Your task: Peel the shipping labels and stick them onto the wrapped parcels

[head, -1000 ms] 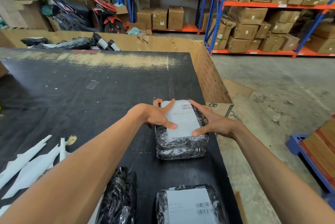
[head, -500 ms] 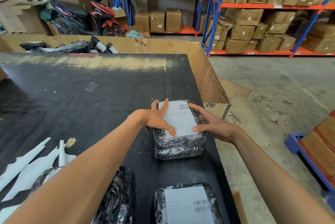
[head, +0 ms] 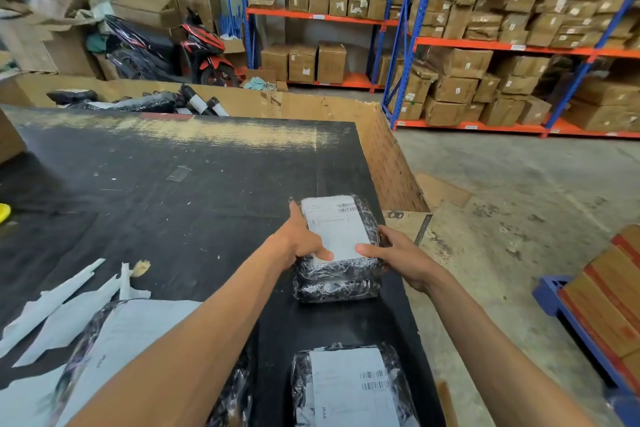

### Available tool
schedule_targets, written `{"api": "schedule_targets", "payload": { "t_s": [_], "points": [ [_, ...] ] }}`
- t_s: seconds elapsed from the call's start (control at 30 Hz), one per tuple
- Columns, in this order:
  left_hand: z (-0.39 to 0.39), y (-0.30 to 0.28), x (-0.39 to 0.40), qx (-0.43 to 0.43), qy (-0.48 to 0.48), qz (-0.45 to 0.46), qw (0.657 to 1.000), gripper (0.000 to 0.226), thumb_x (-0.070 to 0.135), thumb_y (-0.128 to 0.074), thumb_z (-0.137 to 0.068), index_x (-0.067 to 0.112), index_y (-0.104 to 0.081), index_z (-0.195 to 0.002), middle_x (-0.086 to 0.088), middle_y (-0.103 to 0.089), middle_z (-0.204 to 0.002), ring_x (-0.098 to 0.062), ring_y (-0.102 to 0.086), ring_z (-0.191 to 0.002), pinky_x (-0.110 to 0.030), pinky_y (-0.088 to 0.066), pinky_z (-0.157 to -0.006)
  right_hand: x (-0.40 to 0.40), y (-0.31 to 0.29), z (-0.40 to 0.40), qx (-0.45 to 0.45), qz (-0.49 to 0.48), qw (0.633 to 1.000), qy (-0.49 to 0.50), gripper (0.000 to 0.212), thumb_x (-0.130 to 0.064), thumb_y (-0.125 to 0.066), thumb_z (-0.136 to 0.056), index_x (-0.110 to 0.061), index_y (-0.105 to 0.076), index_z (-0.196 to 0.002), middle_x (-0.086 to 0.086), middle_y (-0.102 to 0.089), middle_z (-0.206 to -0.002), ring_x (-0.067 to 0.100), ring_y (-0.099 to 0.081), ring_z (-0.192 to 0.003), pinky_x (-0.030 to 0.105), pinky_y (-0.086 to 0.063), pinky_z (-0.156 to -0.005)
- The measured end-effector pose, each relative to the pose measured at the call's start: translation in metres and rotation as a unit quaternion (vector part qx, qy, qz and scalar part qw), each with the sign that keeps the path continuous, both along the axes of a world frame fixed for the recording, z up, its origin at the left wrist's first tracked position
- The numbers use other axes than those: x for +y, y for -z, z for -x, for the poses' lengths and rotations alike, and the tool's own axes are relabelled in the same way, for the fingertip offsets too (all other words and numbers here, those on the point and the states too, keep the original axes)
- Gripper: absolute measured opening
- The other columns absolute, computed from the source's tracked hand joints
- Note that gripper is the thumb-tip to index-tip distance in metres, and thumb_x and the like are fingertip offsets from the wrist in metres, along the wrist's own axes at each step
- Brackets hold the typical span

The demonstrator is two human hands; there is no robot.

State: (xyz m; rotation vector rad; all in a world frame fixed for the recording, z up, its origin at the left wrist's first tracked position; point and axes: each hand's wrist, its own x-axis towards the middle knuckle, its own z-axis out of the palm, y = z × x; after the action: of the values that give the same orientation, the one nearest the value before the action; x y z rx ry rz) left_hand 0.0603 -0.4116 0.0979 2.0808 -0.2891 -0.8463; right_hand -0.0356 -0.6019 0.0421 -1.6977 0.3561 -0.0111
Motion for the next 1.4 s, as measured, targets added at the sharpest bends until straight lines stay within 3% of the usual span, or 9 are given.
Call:
{"api": "schedule_targets", "payload": {
  "t_s": [0.23, 0.37, 0.47, 0.53, 0.6, 0.67, 0.9, 1.03, 1.4],
  "points": [
    [0.024, -0.03, 0.015, 0.018, -0.061, 0.096, 0.993, 0.131, -0.013, -0.071, -0.077, 0.022, 0.035, -0.146, -0.008, -0.017, -0.163, -0.03, -0.016, -0.149, -0.047, -0.019, -0.116, 0.035, -0.026, 0.016, -0.088, -0.04, 0.993, 0.067, 0.06, -0.004, -0.074, -0.086, -0.028, -0.042, -0.131, -0.025, -0.056, -0.104, -0.006, -0.059, -0.091, 0.016, -0.048, -0.083],
    [0.04, -0.038, 0.025, 0.039, -0.094, 0.15, 0.983, 0.125, 0.001, -0.073, -0.083, 0.019, 0.033, -0.147, -0.007, -0.015, -0.163, -0.028, -0.015, -0.149, -0.044, -0.017, -0.117, 0.049, -0.046, 0.038, -0.082, -0.038, 0.993, 0.082, 0.065, -0.018, -0.082, -0.08, -0.022, -0.049, -0.136, -0.007, -0.066, -0.124, 0.019, -0.065, -0.115, 0.049, -0.049, -0.104],
    [0.059, -0.032, 0.033, 0.107, -0.113, 0.181, 0.971, 0.135, 0.029, -0.088, -0.063, 0.018, 0.009, -0.155, -0.005, -0.024, -0.161, -0.027, -0.03, -0.144, -0.047, -0.029, -0.115, 0.051, -0.057, 0.06, -0.084, -0.057, 0.992, 0.075, 0.052, -0.023, -0.078, -0.085, -0.021, -0.054, -0.13, 0.004, -0.067, -0.13, 0.025, -0.065, -0.119, 0.051, -0.048, -0.106],
    [0.076, -0.029, 0.042, 0.147, -0.112, 0.189, 0.964, 0.129, 0.039, -0.088, -0.045, 0.018, -0.019, -0.153, -0.005, -0.046, -0.146, -0.026, -0.05, -0.125, -0.047, -0.045, -0.097, 0.053, -0.06, 0.078, -0.06, -0.044, 0.993, 0.096, 0.073, -0.044, -0.083, -0.077, -0.019, -0.05, -0.137, 0.009, -0.058, -0.141, 0.026, -0.059, -0.126, 0.051, -0.047, -0.108],
    [0.098, -0.03, 0.05, 0.157, -0.097, 0.178, 0.967, 0.098, 0.039, -0.083, -0.064, 0.016, -0.032, -0.144, 0.001, -0.051, -0.129, -0.023, -0.055, -0.106, -0.04, -0.046, -0.079, 0.056, -0.06, 0.099, -0.031, -0.032, 0.996, 0.083, 0.08, -0.047, -0.081, -0.078, -0.015, -0.046, -0.142, 0.008, -0.058, -0.142, 0.024, -0.061, -0.124, 0.047, -0.051, -0.103],
    [0.115, -0.022, 0.056, 0.155, -0.083, 0.16, 0.971, 0.077, 0.038, -0.075, -0.08, 0.017, -0.035, -0.142, 0.001, -0.047, -0.134, -0.027, -0.052, -0.113, -0.044, -0.043, -0.084, 0.064, -0.058, 0.122, -0.012, -0.049, 0.996, 0.071, 0.043, -0.03, -0.067, -0.094, -0.014, -0.055, -0.132, 0.005, -0.072, -0.123, 0.021, -0.07, -0.11, 0.038, -0.057, -0.088],
    [0.176, 0.011, 0.083, 0.147, -0.067, 0.104, 0.981, 0.106, 0.034, -0.065, -0.091, 0.013, 0.021, -0.152, -0.01, -0.002, -0.165, -0.03, -0.006, -0.151, -0.054, -0.02, -0.117, 0.103, -0.034, 0.191, 0.048, -0.04, 0.996, 0.071, 0.024, -0.024, -0.06, -0.099, -0.02, -0.06, -0.123, -0.004, -0.076, -0.112, 0.015, -0.072, -0.104, 0.031, -0.054, -0.088],
    [0.201, 0.024, 0.098, 0.128, -0.037, 0.032, 0.991, 0.097, 0.018, -0.055, -0.097, 0.012, 0.027, -0.149, -0.018, 0.008, -0.163, -0.035, 0.0, -0.15, -0.051, -0.015, -0.119, 0.127, -0.014, 0.214, 0.069, -0.006, 0.994, 0.081, 0.015, -0.014, -0.056, -0.101, -0.024, -0.065, -0.107, -0.008, -0.077, -0.107, 0.005, -0.073, -0.095, 0.024, -0.055, -0.088],
    [0.223, 0.0, 0.127, 0.088, 0.016, 0.056, 0.994, 0.1, 0.025, -0.055, -0.097, 0.025, 0.031, -0.147, -0.018, 0.021, -0.16, -0.035, 0.015, -0.149, -0.051, -0.007, -0.119, 0.158, -0.025, 0.227, 0.061, 0.107, 0.982, 0.141, 0.058, -0.041, -0.059, -0.098, -0.029, -0.035, -0.149, -0.002, -0.04, -0.151, 0.017, -0.041, -0.137, 0.033, -0.036, -0.112]
  ]
}}
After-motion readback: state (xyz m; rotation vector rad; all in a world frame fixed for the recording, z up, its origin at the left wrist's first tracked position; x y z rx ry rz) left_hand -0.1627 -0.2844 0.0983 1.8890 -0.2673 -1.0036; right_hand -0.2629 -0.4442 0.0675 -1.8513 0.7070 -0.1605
